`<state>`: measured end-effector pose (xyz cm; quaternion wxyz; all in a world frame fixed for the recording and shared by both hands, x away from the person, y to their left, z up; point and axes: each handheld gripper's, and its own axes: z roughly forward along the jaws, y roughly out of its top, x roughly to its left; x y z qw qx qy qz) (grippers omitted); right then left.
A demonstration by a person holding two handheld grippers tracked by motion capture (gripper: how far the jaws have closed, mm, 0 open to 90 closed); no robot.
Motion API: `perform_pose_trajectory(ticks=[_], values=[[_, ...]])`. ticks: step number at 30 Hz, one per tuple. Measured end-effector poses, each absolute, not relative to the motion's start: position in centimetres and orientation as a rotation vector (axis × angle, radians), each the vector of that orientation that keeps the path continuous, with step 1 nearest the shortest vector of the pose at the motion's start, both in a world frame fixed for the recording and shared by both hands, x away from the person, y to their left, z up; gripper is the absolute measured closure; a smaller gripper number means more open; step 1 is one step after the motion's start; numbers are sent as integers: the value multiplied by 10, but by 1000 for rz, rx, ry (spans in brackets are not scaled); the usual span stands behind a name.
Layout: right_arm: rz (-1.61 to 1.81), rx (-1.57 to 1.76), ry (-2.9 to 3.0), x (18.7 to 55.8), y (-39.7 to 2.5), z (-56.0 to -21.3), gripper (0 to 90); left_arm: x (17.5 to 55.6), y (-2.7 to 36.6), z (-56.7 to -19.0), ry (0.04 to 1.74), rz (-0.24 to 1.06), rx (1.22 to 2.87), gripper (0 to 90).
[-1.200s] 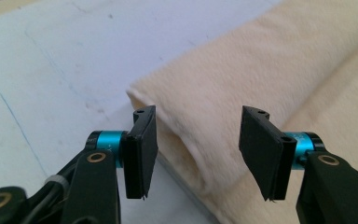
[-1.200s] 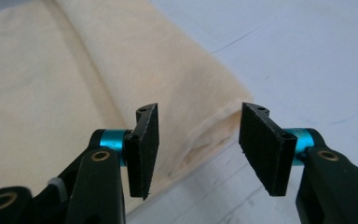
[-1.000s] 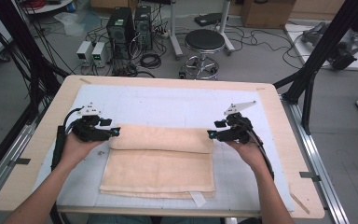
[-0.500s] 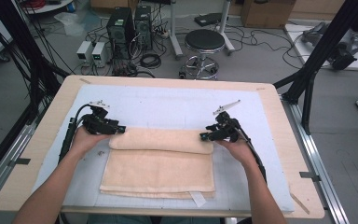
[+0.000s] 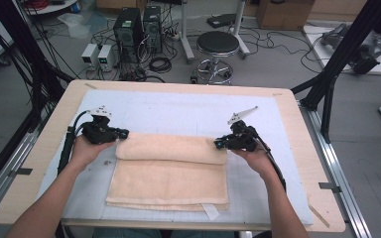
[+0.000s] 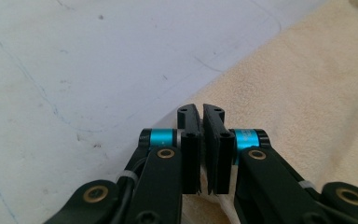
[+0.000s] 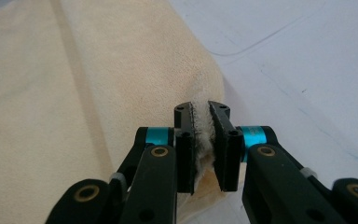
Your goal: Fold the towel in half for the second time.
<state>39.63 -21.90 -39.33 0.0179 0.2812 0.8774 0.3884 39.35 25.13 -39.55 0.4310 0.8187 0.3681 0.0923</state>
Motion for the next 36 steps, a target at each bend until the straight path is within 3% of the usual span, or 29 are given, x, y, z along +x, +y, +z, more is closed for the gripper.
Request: perform_pose_trajectory(ticks=[12, 25, 28, 33, 36], values=[[1214, 768, 2696, 370, -218, -377, 811, 349, 260, -384, 818, 293, 2031, 857], [1259, 604, 2684, 298, -221, -378, 778, 267, 267, -389, 683, 309, 2060, 854], [1282, 575, 2694, 288, -224, -378, 665, 255, 268, -387, 667, 312, 2061, 766], [1299, 611, 2676, 292, -227, -377, 588, 261, 266, -382, 672, 341, 2070, 598], [1247, 606, 2692, 298, -222, -384, 570, 269, 261, -389, 666, 309, 2088, 582]])
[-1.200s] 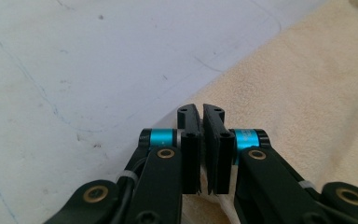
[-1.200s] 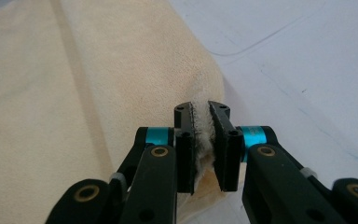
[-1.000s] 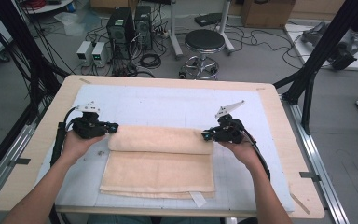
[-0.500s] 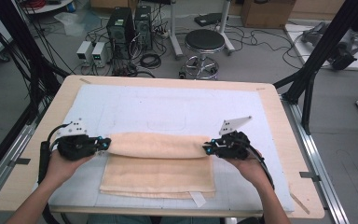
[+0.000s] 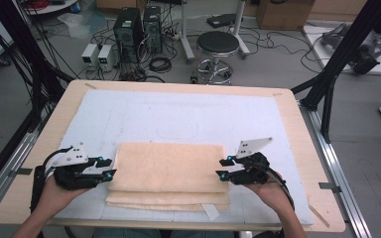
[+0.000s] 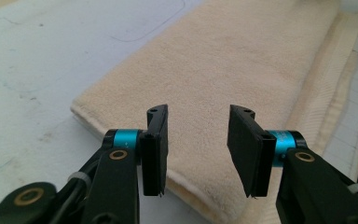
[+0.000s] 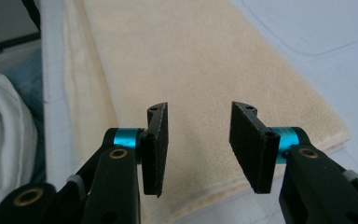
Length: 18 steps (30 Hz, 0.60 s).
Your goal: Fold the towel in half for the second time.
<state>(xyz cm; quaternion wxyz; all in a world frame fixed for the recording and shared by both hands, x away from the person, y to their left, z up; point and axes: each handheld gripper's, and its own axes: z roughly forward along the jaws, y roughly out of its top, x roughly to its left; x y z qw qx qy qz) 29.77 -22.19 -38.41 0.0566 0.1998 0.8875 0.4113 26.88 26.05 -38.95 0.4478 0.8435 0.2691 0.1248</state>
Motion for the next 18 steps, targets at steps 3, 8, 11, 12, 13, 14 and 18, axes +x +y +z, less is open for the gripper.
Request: perform_pose_trajectory(ticks=[3, 8, 11, 12, 13, 14, 18], values=[[1212, 596, 2746, 300, -215, -395, 570, 273, 253, -399, 648, 264, 2114, 592], [1208, 520, 2808, 290, -208, -404, 566, 266, 241, -407, 572, 204, 2157, 605], [1201, 499, 2814, 286, -207, -408, 555, 263, 240, -411, 570, 206, 2189, 604], [1194, 510, 2814, 285, -207, -410, 554, 263, 241, -413, 582, 205, 2190, 601], [1184, 517, 2814, 285, -207, -413, 552, 264, 242, -415, 584, 196, 2195, 599], [1168, 525, 2813, 284, -207, -415, 553, 264, 242, -417, 582, 192, 2202, 595], [1150, 525, 2821, 282, -204, -425, 605, 261, 238, -428, 572, 172, 2222, 582]])
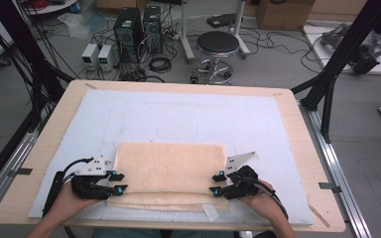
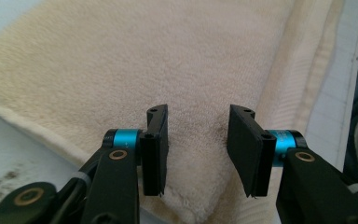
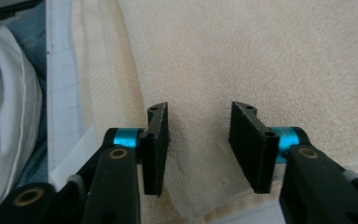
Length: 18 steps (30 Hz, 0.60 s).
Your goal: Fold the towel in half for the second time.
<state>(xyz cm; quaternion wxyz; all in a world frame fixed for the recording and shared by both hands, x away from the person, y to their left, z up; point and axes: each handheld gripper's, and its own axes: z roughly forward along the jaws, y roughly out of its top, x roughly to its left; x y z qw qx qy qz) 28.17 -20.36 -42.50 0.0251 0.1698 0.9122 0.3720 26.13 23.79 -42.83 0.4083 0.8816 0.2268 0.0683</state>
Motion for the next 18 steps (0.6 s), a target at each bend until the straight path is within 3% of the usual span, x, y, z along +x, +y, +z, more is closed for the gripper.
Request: perform_pose_trajectory(ticks=[2, 4, 6, 18], values=[[1137, 520, 2813, 281, -202, -427, 679, 263, 238, -429, 572, 174, 2224, 604], [1140, 517, 2827, 282, -203, -426, 794, 263, 237, -428, 581, 193, 2221, 725], [1143, 515, 2826, 283, -204, -423, 849, 264, 237, -425, 568, 198, 2228, 831], [1272, 453, 2795, 270, -213, -385, 865, 246, 248, -400, 539, 233, 2153, 853]])
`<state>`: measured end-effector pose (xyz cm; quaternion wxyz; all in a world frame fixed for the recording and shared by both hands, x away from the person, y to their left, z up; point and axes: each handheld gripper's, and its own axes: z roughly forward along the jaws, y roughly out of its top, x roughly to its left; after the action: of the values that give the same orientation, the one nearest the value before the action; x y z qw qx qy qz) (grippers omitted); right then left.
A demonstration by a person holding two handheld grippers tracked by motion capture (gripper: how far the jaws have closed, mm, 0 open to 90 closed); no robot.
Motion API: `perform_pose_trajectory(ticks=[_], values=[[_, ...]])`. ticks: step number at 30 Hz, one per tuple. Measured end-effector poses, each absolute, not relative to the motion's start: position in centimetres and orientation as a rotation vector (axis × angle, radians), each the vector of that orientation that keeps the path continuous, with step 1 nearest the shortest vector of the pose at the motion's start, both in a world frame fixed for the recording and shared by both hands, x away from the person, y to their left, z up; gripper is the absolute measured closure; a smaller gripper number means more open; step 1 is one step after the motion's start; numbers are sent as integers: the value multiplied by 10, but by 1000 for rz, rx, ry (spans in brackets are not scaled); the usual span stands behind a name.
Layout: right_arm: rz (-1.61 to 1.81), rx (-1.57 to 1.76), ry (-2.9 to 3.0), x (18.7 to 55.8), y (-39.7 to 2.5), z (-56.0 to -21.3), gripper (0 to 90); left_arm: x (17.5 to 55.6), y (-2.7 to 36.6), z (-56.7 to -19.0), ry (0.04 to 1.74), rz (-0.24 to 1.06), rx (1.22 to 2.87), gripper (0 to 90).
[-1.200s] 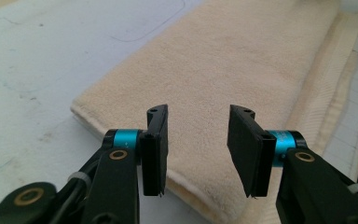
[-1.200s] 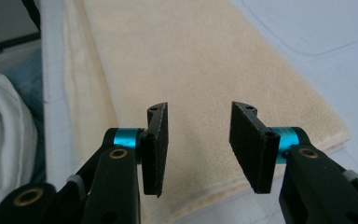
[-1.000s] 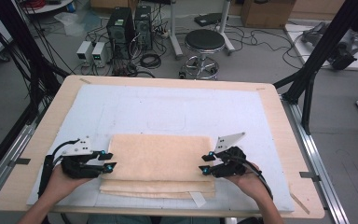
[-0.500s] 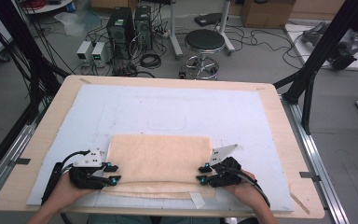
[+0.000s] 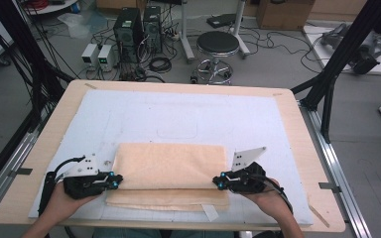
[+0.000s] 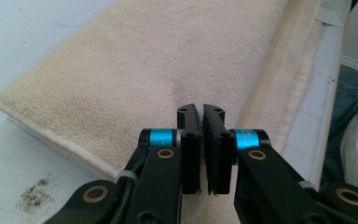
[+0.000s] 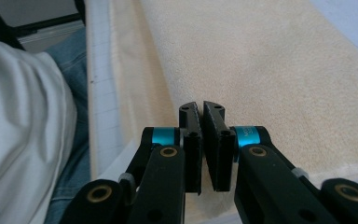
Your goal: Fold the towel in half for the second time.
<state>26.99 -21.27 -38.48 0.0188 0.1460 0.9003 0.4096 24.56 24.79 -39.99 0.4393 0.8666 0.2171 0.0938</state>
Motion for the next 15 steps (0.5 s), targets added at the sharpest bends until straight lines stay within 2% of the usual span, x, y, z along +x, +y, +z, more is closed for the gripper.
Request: perform_pose_trajectory(ticks=[9, 13, 15], values=[[1233, 427, 2888, 247, -210, -406, 852, 226, 246, -415, 506, 167, 2231, 834], [1219, 439, 2928, 251, -210, -412, 724, 231, 247, -415, 534, 152, 2209, 697], [1247, 469, 2913, 257, -213, -410, 672, 235, 248, -411, 545, 172, 2186, 673]])
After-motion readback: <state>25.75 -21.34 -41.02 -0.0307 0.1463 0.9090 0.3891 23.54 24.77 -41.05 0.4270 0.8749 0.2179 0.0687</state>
